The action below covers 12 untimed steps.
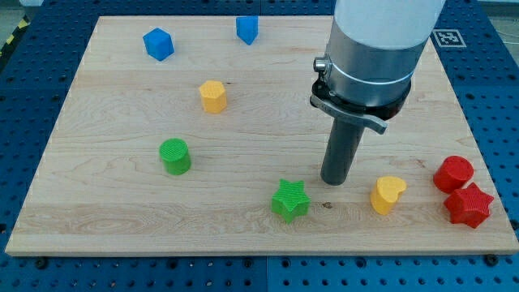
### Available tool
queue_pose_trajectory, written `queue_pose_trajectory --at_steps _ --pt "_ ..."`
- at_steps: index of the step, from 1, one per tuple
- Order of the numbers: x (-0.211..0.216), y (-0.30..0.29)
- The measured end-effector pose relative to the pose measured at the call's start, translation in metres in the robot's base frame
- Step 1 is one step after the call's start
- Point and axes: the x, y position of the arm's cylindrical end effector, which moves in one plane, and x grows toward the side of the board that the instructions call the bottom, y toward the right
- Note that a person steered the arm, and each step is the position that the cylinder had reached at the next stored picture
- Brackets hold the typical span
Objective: Move the yellow heart left to the red star
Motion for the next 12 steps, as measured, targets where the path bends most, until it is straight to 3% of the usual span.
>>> queue_pose_trajectory --at_steps 3,8,9,12 --pt "0.023 0.056" --pt "0.036 0.077" --pt "0.026 0.039" --pt "0.013 0.012"
